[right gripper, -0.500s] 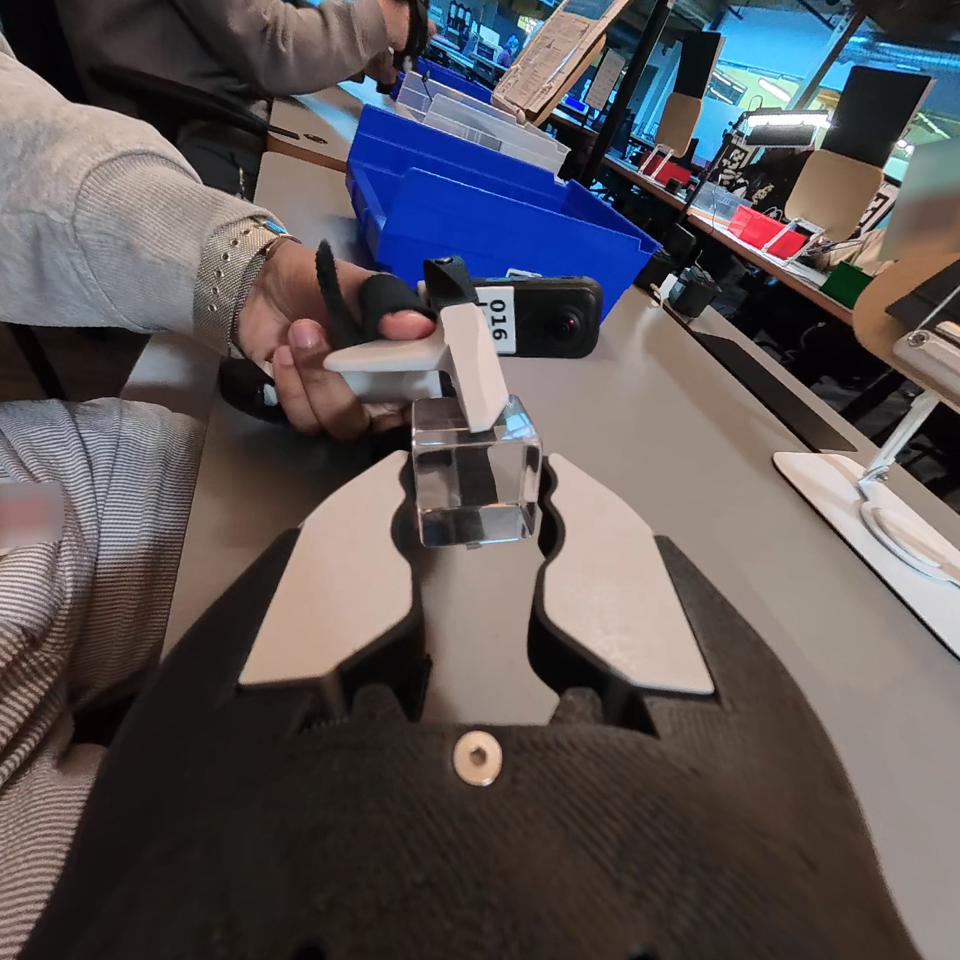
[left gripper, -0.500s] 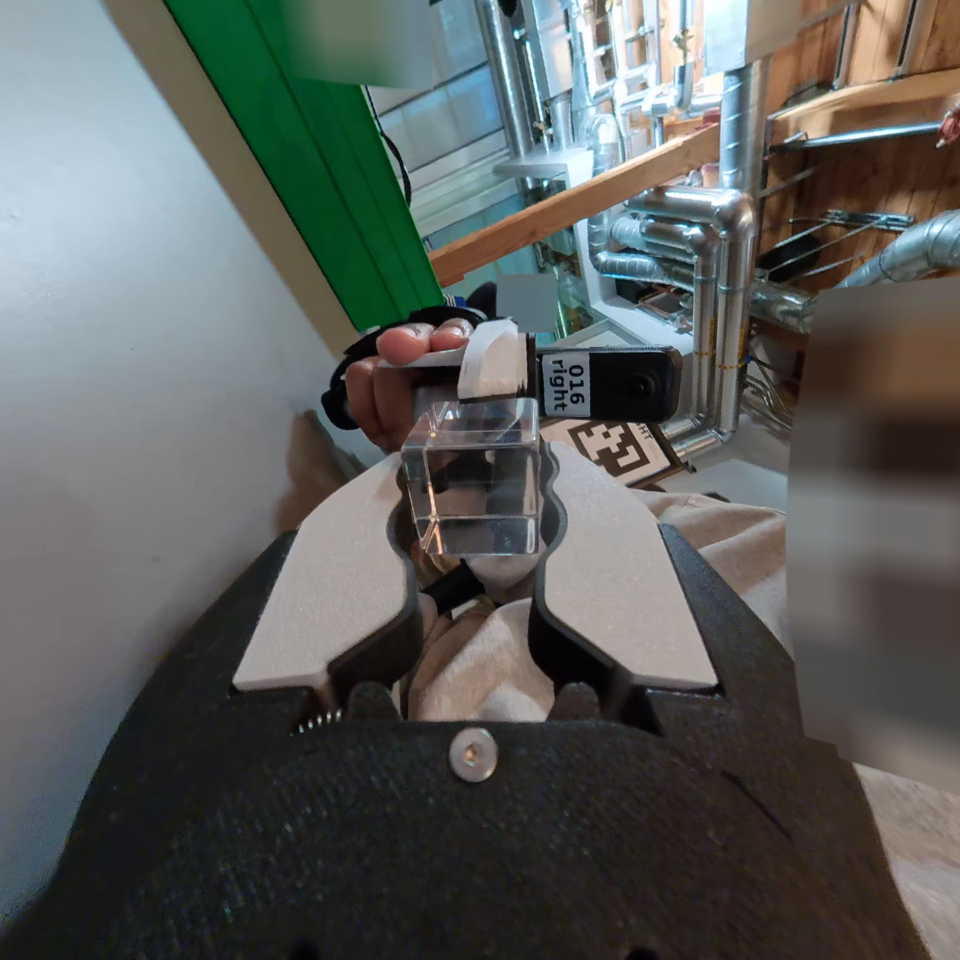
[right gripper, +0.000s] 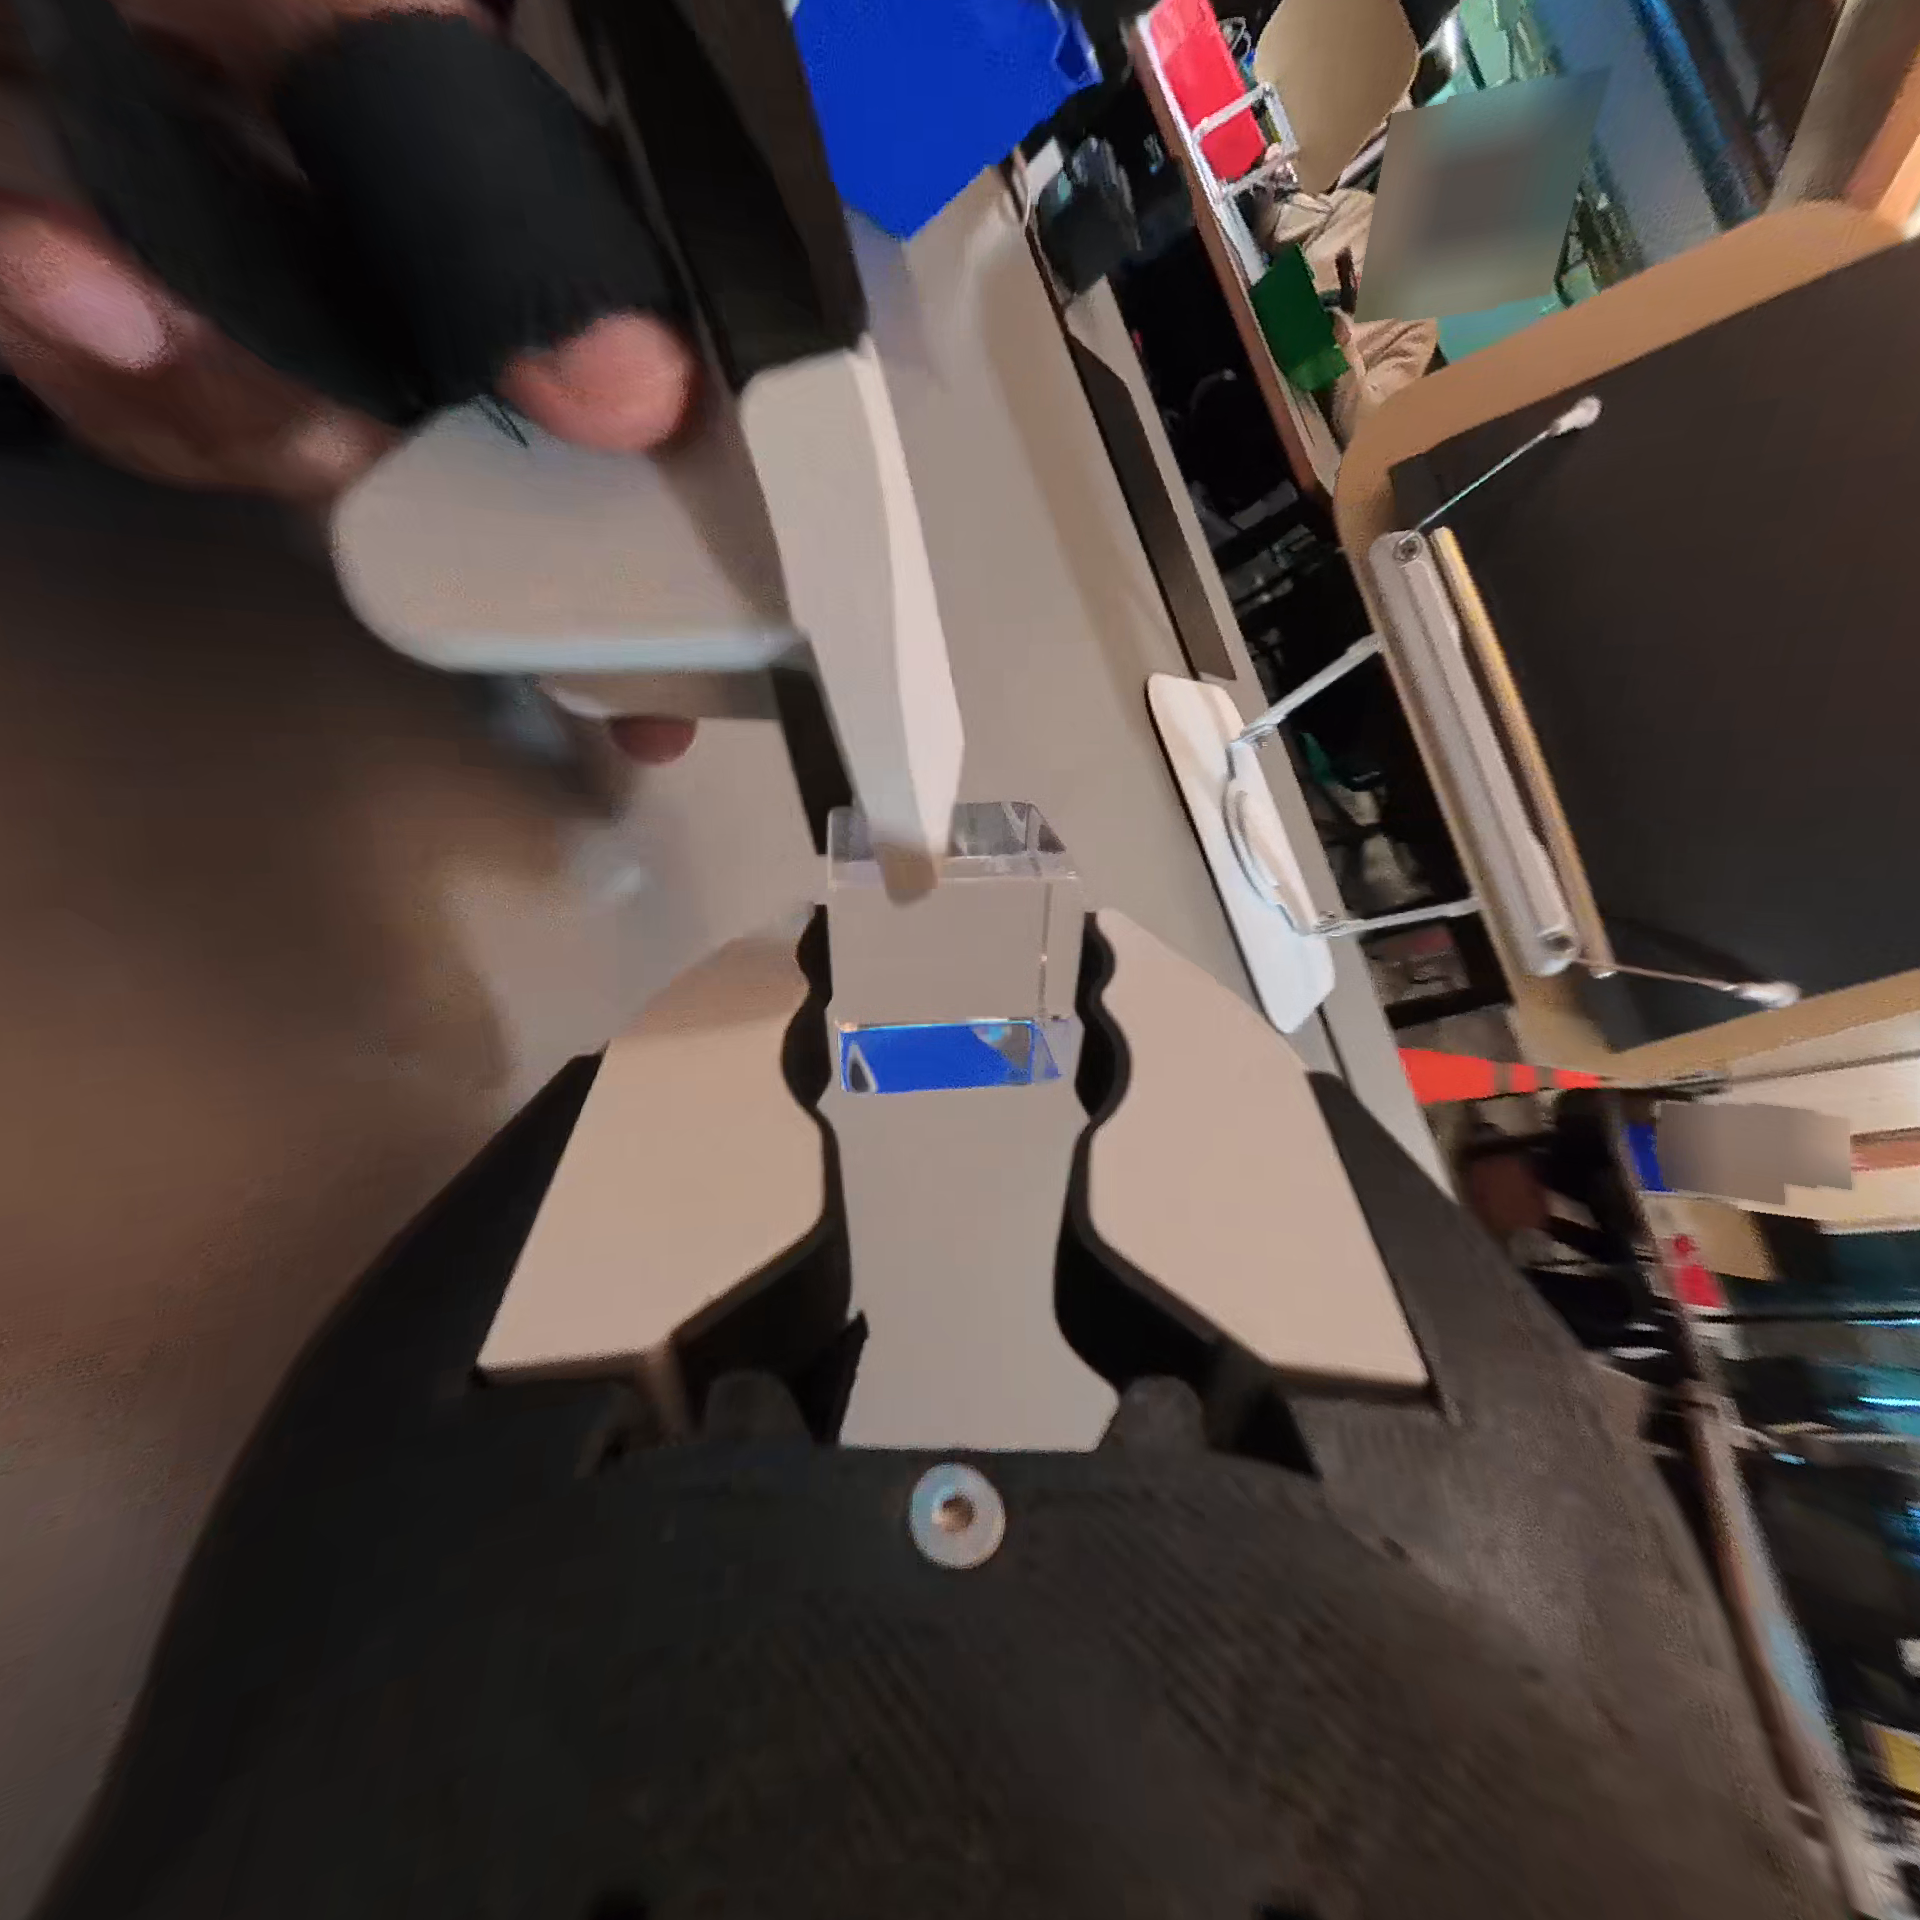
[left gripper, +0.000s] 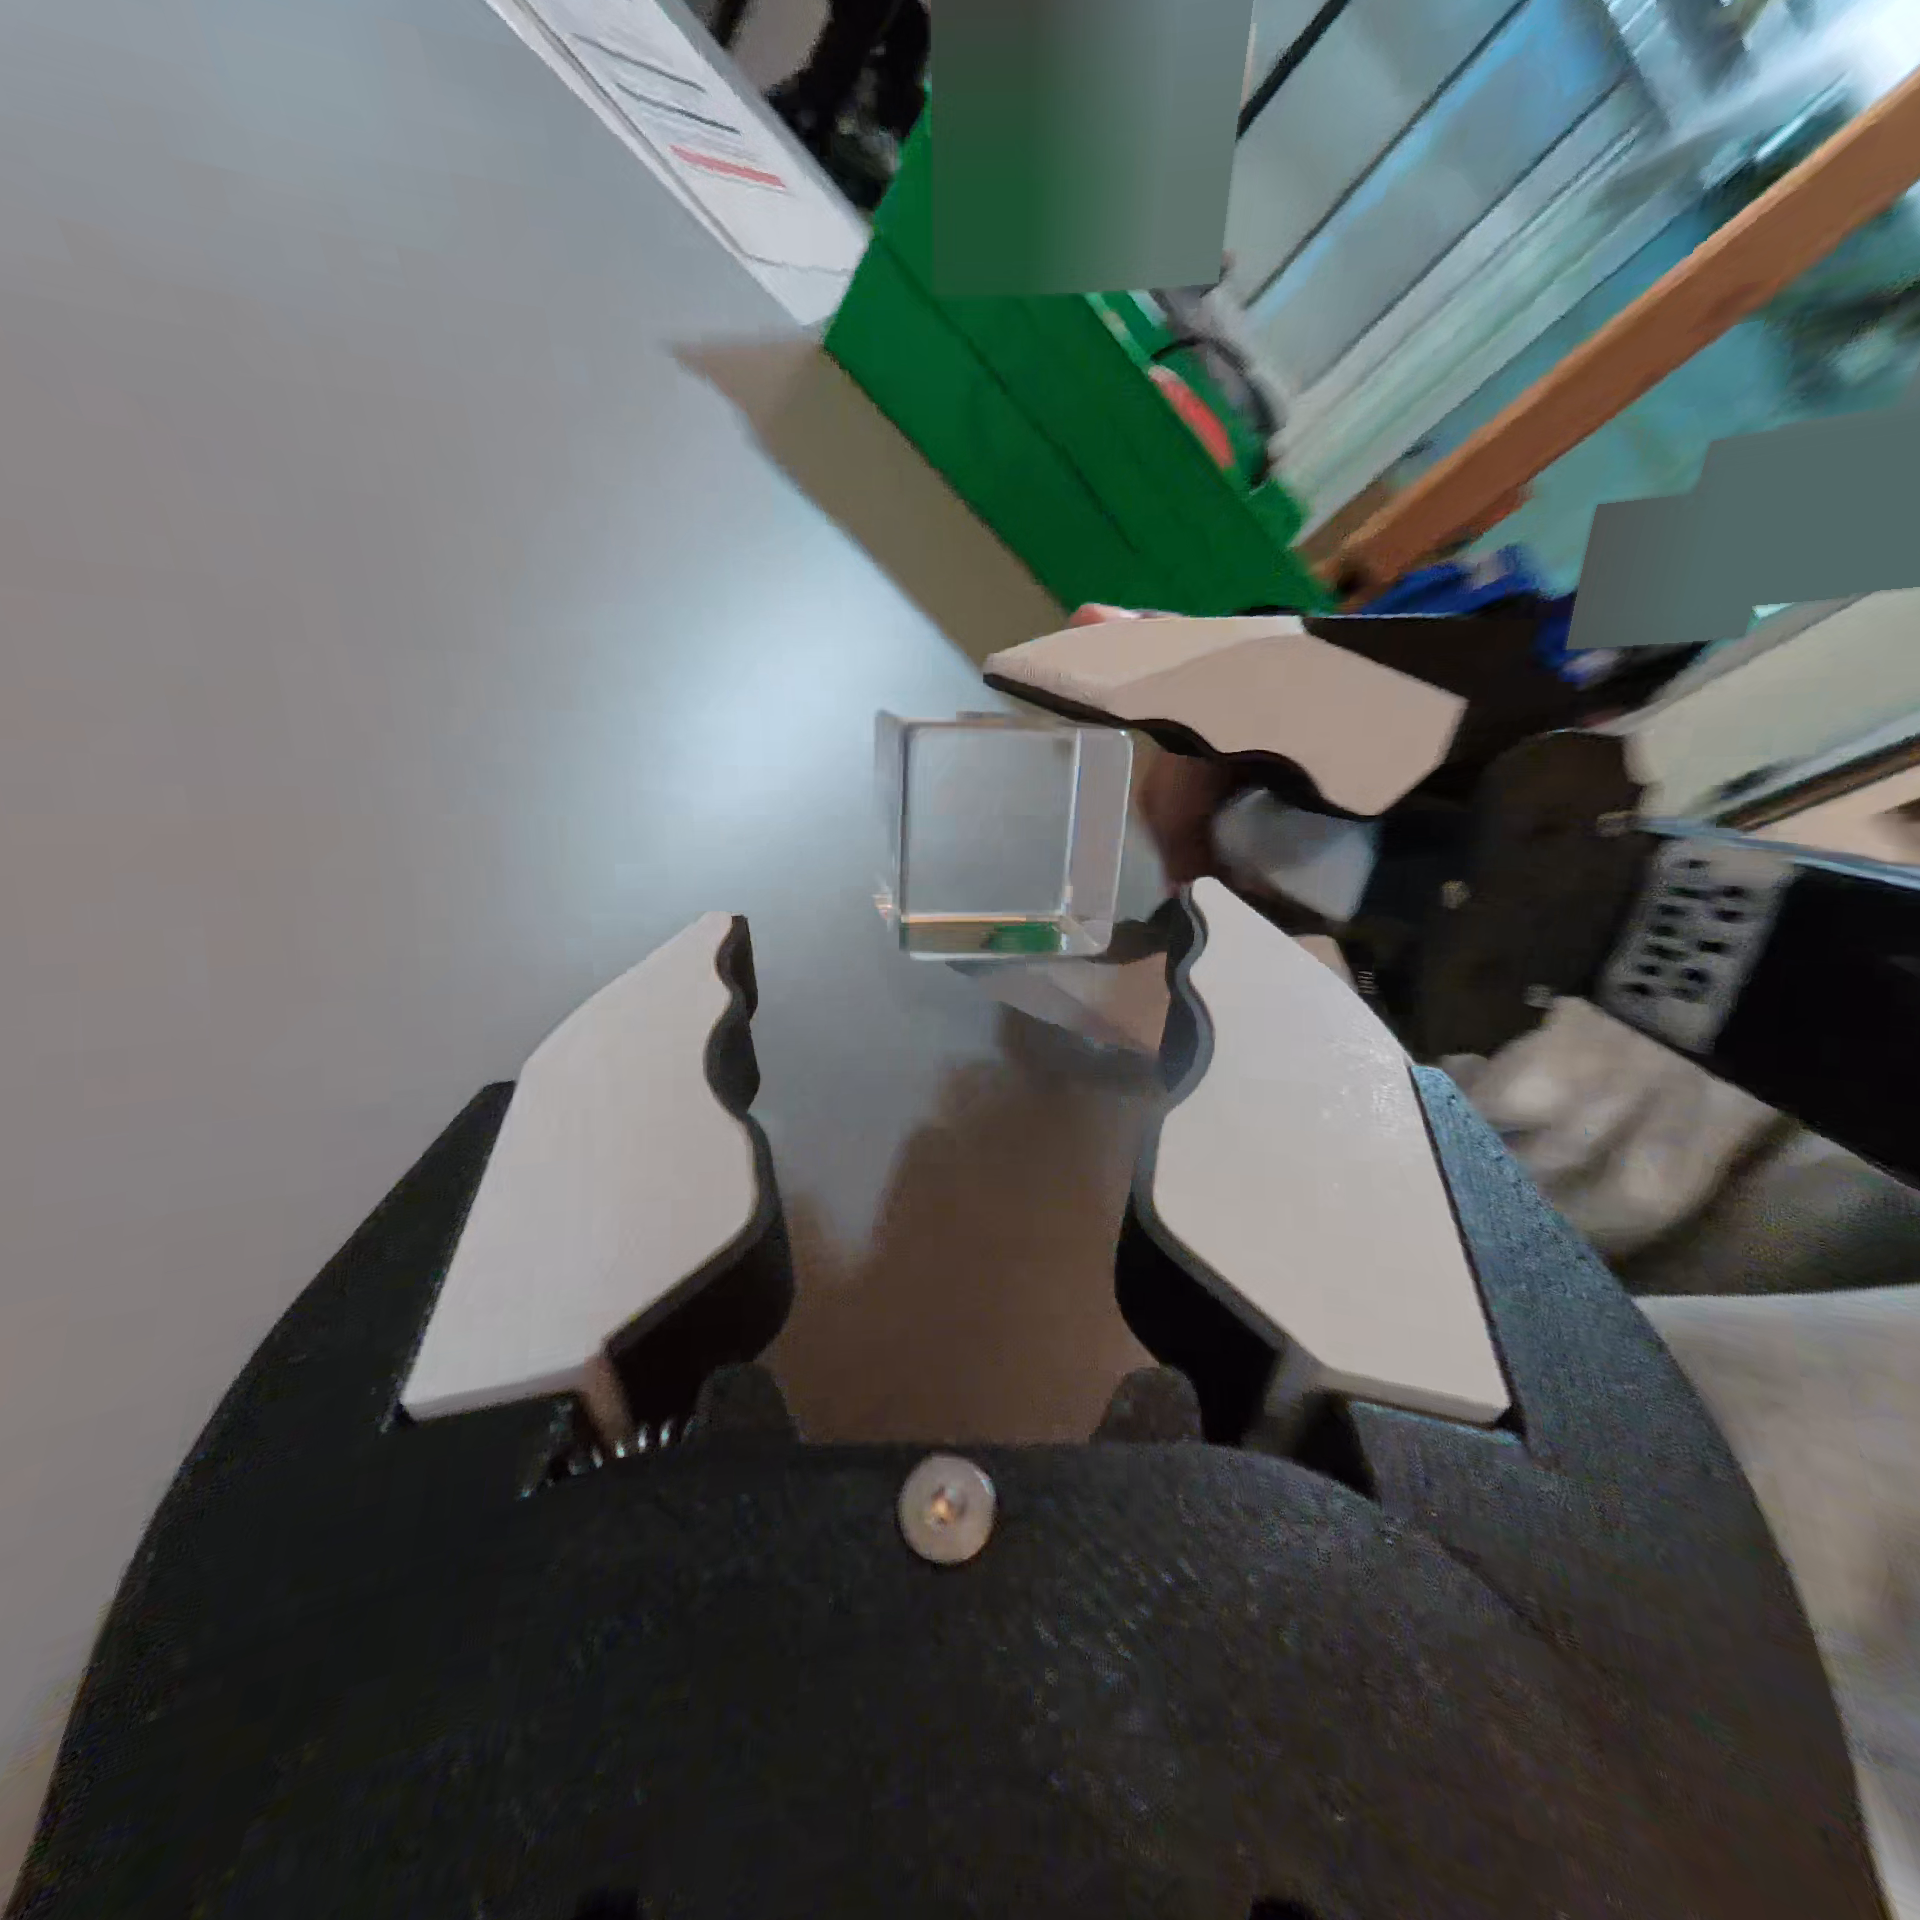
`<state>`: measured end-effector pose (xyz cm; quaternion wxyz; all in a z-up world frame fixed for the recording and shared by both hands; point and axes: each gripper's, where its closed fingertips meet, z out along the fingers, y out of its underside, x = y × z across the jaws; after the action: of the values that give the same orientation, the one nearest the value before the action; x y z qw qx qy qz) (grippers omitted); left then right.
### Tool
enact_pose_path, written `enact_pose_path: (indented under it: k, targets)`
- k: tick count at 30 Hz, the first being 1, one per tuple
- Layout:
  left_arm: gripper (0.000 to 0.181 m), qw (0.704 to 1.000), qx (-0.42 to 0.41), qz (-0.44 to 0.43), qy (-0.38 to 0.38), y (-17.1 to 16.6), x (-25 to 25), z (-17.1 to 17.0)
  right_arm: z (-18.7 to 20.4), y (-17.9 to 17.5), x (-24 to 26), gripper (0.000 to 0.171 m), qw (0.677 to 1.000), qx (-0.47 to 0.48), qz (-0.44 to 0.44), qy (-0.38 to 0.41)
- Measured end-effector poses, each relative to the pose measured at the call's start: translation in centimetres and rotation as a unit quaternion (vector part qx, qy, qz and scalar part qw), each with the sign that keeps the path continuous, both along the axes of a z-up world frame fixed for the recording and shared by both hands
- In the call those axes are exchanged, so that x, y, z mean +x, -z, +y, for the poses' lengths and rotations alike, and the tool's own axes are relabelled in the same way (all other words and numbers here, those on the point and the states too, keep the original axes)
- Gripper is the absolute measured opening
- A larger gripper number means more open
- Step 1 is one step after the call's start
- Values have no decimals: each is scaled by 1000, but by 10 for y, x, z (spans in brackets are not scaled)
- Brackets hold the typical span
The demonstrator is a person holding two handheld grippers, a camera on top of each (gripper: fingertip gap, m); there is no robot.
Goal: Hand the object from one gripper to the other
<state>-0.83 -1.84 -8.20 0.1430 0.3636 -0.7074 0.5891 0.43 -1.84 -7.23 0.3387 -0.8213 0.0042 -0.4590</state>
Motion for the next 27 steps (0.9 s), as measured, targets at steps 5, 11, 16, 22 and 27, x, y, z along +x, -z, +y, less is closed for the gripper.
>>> enact_pose_path:
  k: [5,11,16,22,27]
  targets:
    - [66,988,94,-114,-32,2,1,0,7,3,-5,46,997,-58,-41,16]
    - [57,990,94,-106,-23,7,-3,-4,9,3,-7,46,995,-76,-53,23]
    - [47,985,110,-130,-32,8,-1,-3,11,7,-8,46,995,-85,-54,19]
    - [44,991,80,-100,-33,3,-1,-3,12,2,-8,46,996,-63,-64,1]
    - [45,997,16,-57,-46,-7,6,5,12,-2,-7,64,999,-8,-43,-23]
